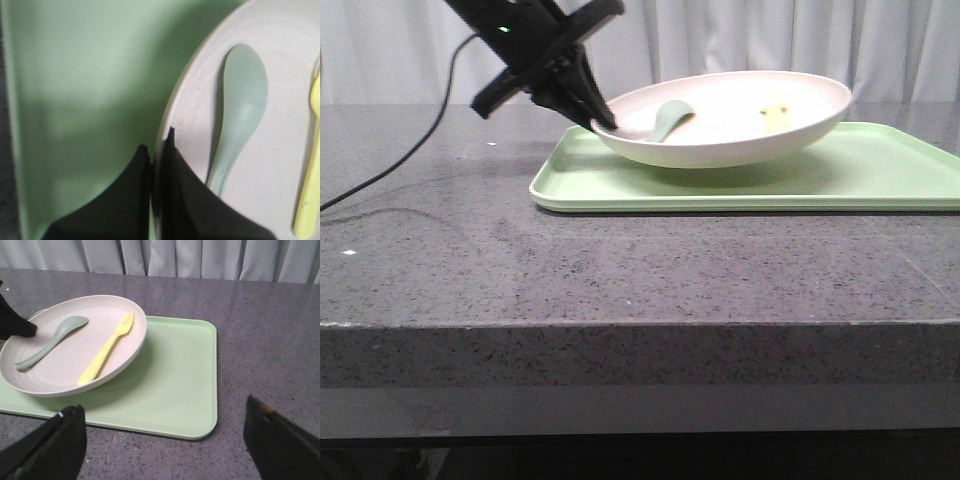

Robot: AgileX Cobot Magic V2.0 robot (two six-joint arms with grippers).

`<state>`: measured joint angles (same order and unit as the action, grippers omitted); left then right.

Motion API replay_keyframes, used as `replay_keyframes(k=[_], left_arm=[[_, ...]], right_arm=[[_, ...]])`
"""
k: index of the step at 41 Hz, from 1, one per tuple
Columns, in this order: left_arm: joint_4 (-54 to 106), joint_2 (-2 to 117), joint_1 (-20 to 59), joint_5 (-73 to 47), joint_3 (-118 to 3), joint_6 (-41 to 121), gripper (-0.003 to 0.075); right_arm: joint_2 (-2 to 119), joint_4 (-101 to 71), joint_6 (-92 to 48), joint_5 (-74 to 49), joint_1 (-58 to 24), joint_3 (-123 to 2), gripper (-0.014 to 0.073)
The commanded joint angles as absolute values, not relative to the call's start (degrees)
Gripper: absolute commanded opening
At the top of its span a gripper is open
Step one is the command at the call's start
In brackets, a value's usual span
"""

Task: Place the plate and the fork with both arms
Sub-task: 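Lower the plate onto the green tray and open the left gripper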

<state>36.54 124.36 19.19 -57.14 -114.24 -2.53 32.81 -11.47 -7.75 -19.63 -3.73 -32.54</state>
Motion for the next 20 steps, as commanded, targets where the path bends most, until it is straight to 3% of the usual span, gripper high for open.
replay_keyframes(k=[1,20], left_arm=[[37.12,122.76,21.24,-55.51,-119.85,-6.45,-0.0018],[31.23,124.41,24.09,-54.77,-121.75,-10.72,-0.0018]], right_arm=[[33.11,-11.26,-7.77,-15.71,-3.82,-34.55,0.0654],[33.11,-11.26,-7.77,-15.49,-5.8,-34.55,0.0654]])
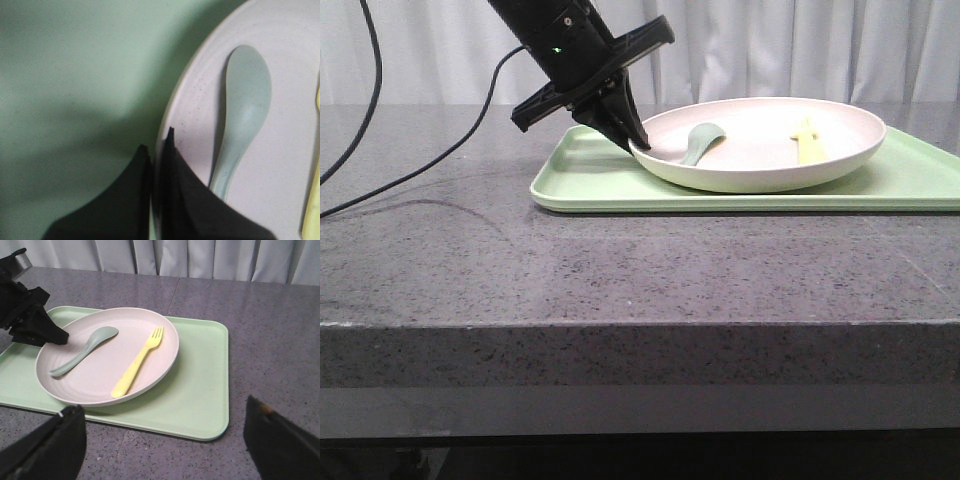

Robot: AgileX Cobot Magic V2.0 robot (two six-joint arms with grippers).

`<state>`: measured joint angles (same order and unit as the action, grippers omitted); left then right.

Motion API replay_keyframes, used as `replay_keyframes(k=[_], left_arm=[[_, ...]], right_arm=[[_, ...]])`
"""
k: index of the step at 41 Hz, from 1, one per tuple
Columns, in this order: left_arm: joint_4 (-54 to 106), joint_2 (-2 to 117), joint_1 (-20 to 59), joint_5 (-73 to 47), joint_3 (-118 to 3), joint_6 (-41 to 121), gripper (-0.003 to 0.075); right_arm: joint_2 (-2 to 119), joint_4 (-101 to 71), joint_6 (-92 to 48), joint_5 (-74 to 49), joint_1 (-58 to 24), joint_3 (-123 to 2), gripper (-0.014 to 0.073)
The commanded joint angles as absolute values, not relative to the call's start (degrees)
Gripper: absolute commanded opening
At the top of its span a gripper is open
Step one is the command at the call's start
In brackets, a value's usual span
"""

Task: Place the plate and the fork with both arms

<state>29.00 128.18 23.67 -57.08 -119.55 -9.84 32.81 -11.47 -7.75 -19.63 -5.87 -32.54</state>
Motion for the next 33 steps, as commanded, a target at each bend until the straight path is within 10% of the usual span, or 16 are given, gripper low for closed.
replay_keyframes(k=[1,12,24,33], left_arm=[[31.23,124.41,24.09,-54.77,-121.75,-10.72,-0.0018],[32.21,124.41,24.09,-54.07,-121.75,-10.81,0.0001],[32.21,124.16,23.98,-53.61,-122.0,-10.39,0.0282],[32.21,123.68,22.0,-61.92,-129.22,-7.22,0.0249]], right_arm=[[33.11,-11.26,-7.77,-15.49,-5.8,-34.55,0.0654],[33.11,-11.26,-7.77,-15.49,-5.8,-34.55,0.0654],[33.11,-11.26,-7.77,-15.49,-5.8,-34.55,0.0654],[33.11,-11.26,-7.77,-15.49,-5.8,-34.55,0.0654]])
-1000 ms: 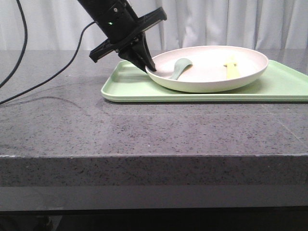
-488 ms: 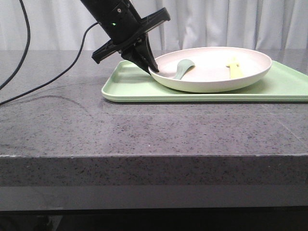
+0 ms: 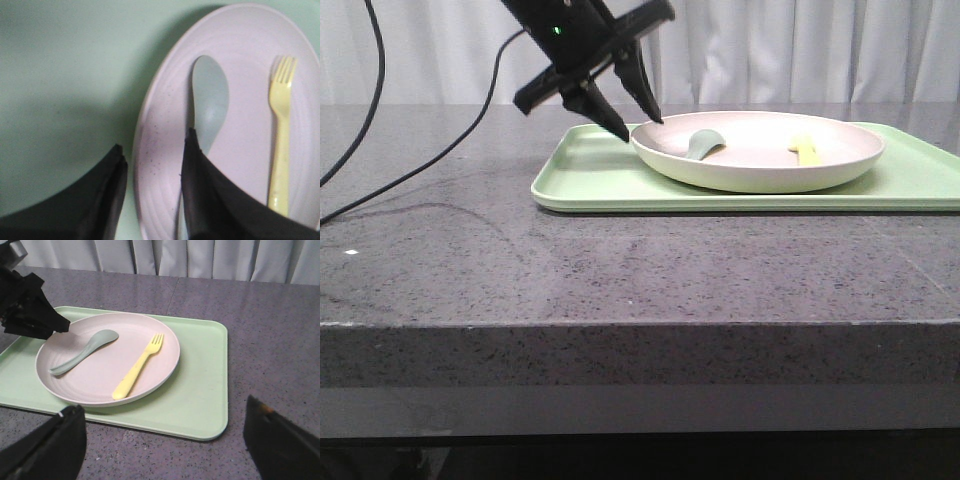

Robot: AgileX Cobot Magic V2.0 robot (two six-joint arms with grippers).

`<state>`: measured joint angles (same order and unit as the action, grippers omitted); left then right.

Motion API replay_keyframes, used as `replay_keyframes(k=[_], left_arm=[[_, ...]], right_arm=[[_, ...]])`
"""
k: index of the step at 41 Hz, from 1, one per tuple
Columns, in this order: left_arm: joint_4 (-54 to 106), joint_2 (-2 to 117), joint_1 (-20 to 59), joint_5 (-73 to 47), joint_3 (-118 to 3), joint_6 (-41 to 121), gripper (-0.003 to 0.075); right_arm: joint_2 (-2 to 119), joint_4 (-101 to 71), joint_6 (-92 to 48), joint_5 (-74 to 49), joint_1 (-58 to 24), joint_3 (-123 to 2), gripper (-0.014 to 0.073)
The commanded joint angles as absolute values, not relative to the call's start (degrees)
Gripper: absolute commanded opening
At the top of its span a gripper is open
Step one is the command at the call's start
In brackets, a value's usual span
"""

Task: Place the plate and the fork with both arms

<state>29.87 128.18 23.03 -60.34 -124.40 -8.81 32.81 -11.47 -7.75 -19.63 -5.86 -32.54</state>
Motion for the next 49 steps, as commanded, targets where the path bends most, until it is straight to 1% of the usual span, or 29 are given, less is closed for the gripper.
replay_keyframes(k=[1,4,11,14,23,29,34,41,45,49], left_arm=[[32.21,123.68,21.9,-62.41,-130.03,-7.22,0.0242],[32.21,123.68,21.75,-64.87,-132.47,-7.22,0.0188],[31.49,123.68,21.75,-70.83,-137.15,-5.3,-0.0021],[30.81,123.68,21.75,-72.87,-138.26,-5.16,-0.0018],[29.68,122.1,22.75,-72.86,-138.29,-5.04,-0.0018],[20.64,118.34,23.91,-72.86,-135.93,-4.66,-0.0018],[12.85,113.12,23.91,-72.86,-129.18,-4.66,-0.0018],[3.21,104.5,22.34,-72.29,-115.2,-5.53,-0.0018],[0.0,98.44,20.41,-69.54,-106.37,-6.54,-0.0018],[0.0,92.65,18.24,-64.37,-97.55,-7.53,-0.0018]], right_arm=[[33.11,-11.26,-7.77,-15.49,-5.8,-34.55,0.0654],[33.11,-11.26,-7.77,-15.49,-5.8,-34.55,0.0654],[33.11,-11.26,-7.77,-15.49,-5.8,-34.55,0.0654],[33.11,-11.26,-7.77,-15.49,-5.8,-34.55,0.0654],[33.11,-11.26,-7.77,-15.49,-5.8,-34.55,0.0654],[33.11,-11.26,-7.77,-15.49,-5.8,-34.55,0.0654],[33.11,-11.26,-7.77,-15.49,-5.8,-34.55,0.0654],[33.11,-11.26,-7.77,-15.49,-5.8,-34.55,0.0654],[33.11,-11.26,-7.77,-15.49,-5.8,-34.55,0.0654],[33.11,-11.26,-7.77,-15.54,-5.8,-34.55,0.0654]])
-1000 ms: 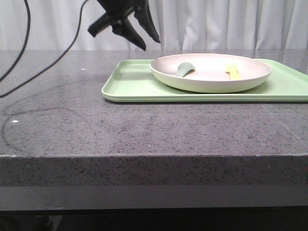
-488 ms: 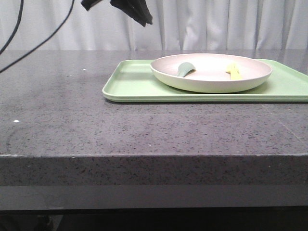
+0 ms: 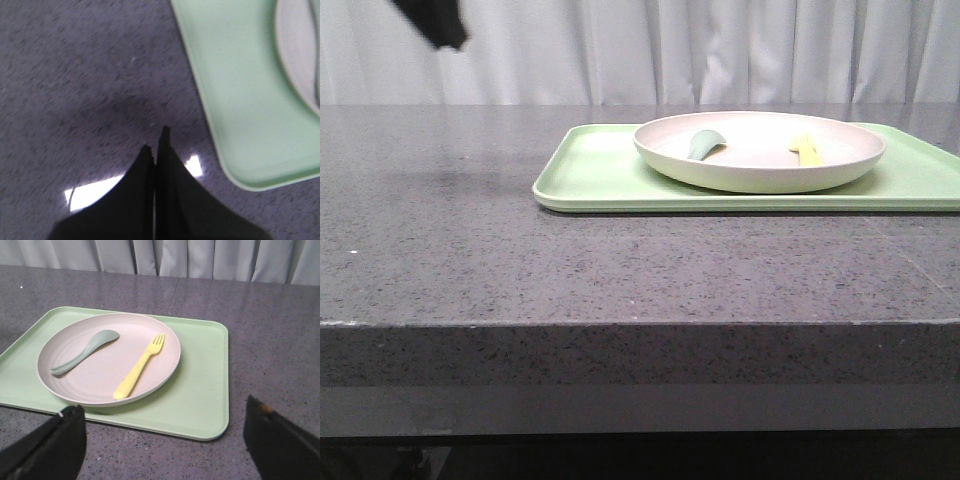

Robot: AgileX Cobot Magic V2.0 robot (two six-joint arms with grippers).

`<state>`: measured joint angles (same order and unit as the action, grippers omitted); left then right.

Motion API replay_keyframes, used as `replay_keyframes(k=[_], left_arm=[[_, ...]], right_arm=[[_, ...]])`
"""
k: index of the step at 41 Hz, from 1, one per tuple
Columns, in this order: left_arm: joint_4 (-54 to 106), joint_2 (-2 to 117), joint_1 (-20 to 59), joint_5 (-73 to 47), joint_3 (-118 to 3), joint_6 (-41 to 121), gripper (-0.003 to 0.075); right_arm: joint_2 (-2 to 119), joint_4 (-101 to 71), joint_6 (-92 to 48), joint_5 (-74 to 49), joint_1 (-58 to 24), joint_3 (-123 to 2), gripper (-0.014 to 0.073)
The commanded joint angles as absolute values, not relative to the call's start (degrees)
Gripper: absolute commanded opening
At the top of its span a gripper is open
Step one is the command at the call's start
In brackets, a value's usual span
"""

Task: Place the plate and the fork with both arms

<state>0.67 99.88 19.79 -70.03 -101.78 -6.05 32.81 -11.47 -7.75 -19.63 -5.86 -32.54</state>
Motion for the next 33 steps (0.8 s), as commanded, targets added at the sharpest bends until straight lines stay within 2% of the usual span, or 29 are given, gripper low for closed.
replay_keyframes(k=[1,19,33], left_arm=[[0.0,90.8,17.56,-62.68,-94.77,-7.53,-0.0018],[-0.33,60.99,13.96,-27.91,-55.79,-7.53,-0.0018],[-0.42,39.0,13.96,-10.66,-34.57,-7.53,-0.0018]], right_arm=[[33.11,-11.26,-7.77,-15.54,-5.8,-34.55,0.0654],[33.11,-11.26,-7.77,-15.43,-5.8,-34.55,0.0654],[35.59,-12.18,-7.77,-16.45,-5.8,-35.5,0.0654]])
